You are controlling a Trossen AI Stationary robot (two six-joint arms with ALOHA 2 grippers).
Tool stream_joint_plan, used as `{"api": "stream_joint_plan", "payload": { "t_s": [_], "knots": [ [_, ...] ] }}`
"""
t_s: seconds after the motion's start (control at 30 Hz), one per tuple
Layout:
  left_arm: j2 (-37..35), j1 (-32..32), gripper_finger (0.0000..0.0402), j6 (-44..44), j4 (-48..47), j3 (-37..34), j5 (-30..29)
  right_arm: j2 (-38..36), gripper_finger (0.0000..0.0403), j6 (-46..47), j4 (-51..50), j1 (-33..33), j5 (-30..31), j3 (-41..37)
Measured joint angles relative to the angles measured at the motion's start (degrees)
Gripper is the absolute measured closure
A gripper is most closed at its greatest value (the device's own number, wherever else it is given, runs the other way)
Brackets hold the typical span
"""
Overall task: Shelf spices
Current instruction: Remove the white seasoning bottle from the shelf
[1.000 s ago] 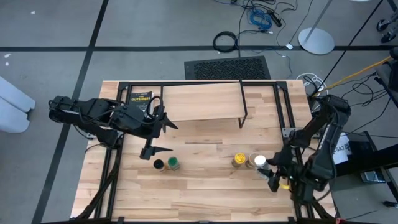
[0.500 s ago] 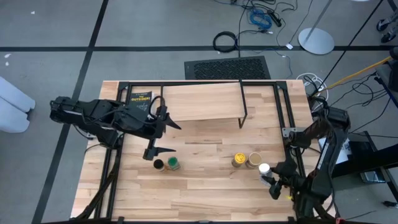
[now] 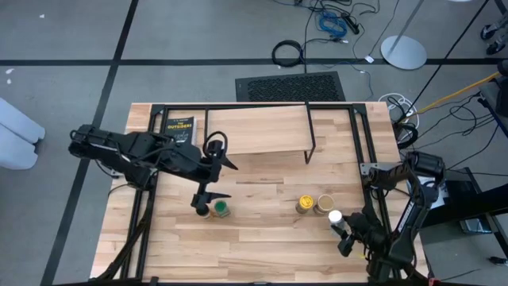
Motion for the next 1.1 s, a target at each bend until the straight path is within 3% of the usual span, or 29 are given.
{"api": "stream_joint_plan", "payload": {
  "t_s": [0.13,0.53,1.1],
  "knots": [
    [0.07,0.00,0.0016,0.97,0.11,0.00,0.00,1.74,0.0211,0.00,-1.16,-0.20,2.71,0.00],
    [0.07,0.02,0.0016,1.53,1.28,0.00,0.00,6.50,0.0208,-0.35,-1.74,-2.41,2.69,0.00],
    [0.07,0.02,0.0016,2.52,1.27,0.00,0.00,6.84,0.0208,-0.69,-2.34,-6.22,6.01,0.00]
  ]
}}
